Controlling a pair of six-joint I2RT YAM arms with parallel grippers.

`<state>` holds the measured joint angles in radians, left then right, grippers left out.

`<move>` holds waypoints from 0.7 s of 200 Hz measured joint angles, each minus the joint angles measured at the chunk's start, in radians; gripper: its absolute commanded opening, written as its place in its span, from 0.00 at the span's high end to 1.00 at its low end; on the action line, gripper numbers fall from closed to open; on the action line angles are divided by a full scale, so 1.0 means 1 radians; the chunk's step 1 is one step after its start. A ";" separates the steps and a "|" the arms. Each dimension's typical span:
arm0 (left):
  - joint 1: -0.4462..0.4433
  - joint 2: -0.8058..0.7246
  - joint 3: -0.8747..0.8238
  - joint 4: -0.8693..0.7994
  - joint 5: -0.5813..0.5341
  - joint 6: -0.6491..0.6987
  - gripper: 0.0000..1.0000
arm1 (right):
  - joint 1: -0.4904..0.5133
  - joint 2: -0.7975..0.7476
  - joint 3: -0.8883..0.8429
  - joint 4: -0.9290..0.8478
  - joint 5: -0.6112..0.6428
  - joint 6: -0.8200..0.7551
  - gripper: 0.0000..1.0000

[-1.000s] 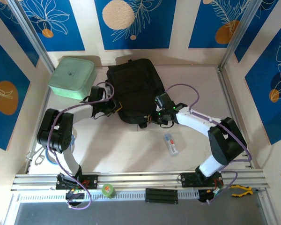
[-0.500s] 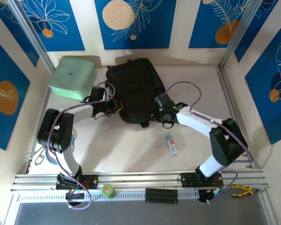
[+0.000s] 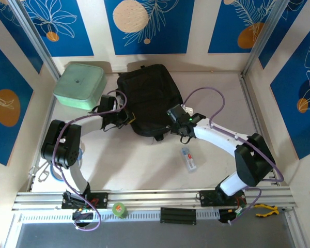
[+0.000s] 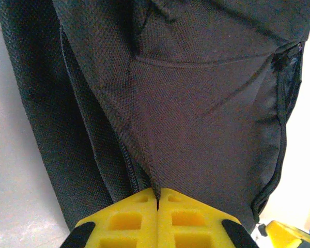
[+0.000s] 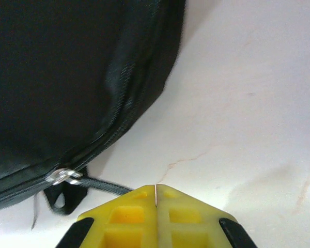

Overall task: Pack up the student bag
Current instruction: Zip the student bag at the center of the table.

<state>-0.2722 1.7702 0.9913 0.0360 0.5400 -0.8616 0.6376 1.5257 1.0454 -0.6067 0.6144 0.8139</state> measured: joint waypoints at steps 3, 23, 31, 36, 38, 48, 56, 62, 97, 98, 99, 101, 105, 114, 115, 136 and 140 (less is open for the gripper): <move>0.000 0.000 0.000 0.000 -0.001 0.000 1.00 | -0.003 0.000 0.001 -0.006 0.005 0.000 1.00; 0.000 0.000 0.000 0.000 -0.001 0.000 1.00 | -0.018 0.000 0.002 -0.005 -0.009 -0.027 1.00; 0.000 0.000 0.000 0.000 -0.002 0.000 1.00 | -0.020 0.000 0.002 0.008 -0.032 -0.041 1.00; 0.000 0.000 0.000 0.000 -0.002 0.000 1.00 | -0.020 -0.002 0.000 0.020 -0.050 -0.049 1.00; 0.000 0.000 0.000 0.000 -0.002 0.000 1.00 | -0.020 -0.003 -0.002 0.029 -0.061 -0.053 1.00; 0.000 0.000 0.000 0.000 -0.002 0.000 1.00 | -0.026 -0.014 -0.019 0.066 -0.109 -0.071 0.91; 0.000 0.000 0.000 0.000 -0.003 0.000 1.00 | -0.034 -0.030 -0.040 0.095 -0.167 -0.087 0.78; 0.000 -0.001 0.000 0.000 -0.006 0.000 1.00 | -0.044 -0.042 -0.055 0.115 -0.211 -0.100 0.69; 0.000 -0.001 0.000 -0.001 -0.010 0.000 1.00 | -0.112 -0.062 -0.113 0.219 -0.438 -0.211 0.47; 0.000 -0.001 0.000 -0.001 -0.010 0.000 1.00 | -0.113 -0.062 -0.114 0.220 -0.442 -0.215 0.47; 0.000 -0.001 0.000 -0.001 -0.010 0.000 1.00 | -0.114 -0.062 -0.116 0.223 -0.448 -0.222 0.47; 0.000 -0.001 0.000 -0.001 -0.010 0.000 1.00 | -0.114 -0.061 -0.119 0.228 -0.458 -0.227 0.47; 0.000 -0.001 0.000 -0.001 -0.009 0.000 1.00 | -0.115 -0.060 -0.123 0.235 -0.478 -0.240 0.46; 0.000 -0.001 0.000 0.000 -0.009 0.000 1.00 | -0.114 -0.053 -0.125 0.248 -0.517 -0.265 0.46; 0.000 -0.001 0.000 0.000 -0.010 0.000 1.00 | -0.114 -0.051 -0.125 0.250 -0.520 -0.267 0.46; 0.000 -0.001 0.000 0.000 -0.009 0.000 1.00 | -0.111 -0.005 -0.124 0.291 -0.590 -0.318 0.45; 0.000 -0.001 0.000 0.000 -0.009 0.000 1.00 | -0.111 0.003 -0.124 0.298 -0.597 -0.323 0.45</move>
<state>-0.2722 1.7691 0.9909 0.0357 0.5308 -0.8616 0.5270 1.5288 0.9211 -0.3088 0.0174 0.4908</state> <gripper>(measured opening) 0.059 0.546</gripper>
